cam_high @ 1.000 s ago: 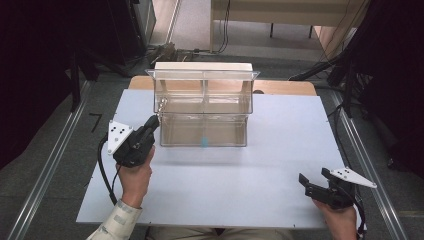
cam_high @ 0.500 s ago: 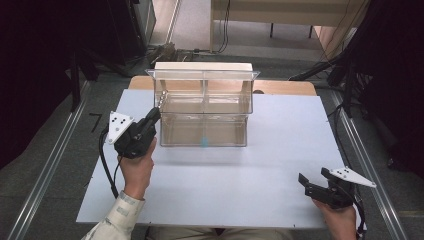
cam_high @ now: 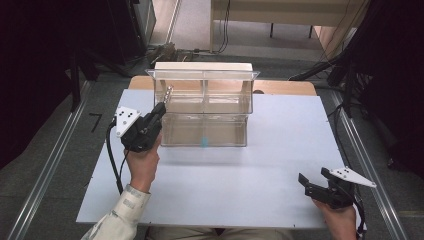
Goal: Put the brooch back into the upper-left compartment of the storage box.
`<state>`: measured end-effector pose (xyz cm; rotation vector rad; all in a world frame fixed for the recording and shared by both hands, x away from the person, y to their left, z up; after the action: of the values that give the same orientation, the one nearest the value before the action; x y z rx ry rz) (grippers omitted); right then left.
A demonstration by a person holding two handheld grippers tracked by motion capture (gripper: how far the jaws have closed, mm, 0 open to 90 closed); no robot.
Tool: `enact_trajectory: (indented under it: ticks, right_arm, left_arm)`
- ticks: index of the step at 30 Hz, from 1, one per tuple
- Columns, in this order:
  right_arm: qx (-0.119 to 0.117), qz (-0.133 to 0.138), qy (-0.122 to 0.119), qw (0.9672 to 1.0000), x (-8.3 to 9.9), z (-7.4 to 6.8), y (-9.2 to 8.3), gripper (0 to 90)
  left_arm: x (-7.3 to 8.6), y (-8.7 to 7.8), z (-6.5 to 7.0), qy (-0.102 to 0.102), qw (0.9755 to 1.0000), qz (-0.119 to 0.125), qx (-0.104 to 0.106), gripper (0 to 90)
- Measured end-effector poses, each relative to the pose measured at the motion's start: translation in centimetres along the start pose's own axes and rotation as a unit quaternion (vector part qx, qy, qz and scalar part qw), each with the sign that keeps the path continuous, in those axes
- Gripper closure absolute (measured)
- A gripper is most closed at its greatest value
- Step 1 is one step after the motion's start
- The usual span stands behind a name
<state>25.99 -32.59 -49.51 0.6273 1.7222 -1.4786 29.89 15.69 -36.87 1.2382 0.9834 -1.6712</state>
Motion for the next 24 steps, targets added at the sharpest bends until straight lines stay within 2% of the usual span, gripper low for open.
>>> enact_trajectory:
  ticks: [24]
  right_arm:
    - [-0.002,0.000,0.000,1.0000,0.0,0.0,0.0,11.6]
  left_arm:
    - [0.1,1.9,-0.3,-0.008,0.9999,-0.009,-0.009,87.4]
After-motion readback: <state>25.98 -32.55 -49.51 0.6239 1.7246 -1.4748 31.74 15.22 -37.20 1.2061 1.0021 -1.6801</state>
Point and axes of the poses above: each handheld gripper's, and its own axes: y roughly forward along the jaws, x roughly out of its underside, z roughly to its right, the point moved 3 cm from there along y, roughly forward along the jaws, and after that the axes turned 6 degrees about x, right-handed, at the moved point
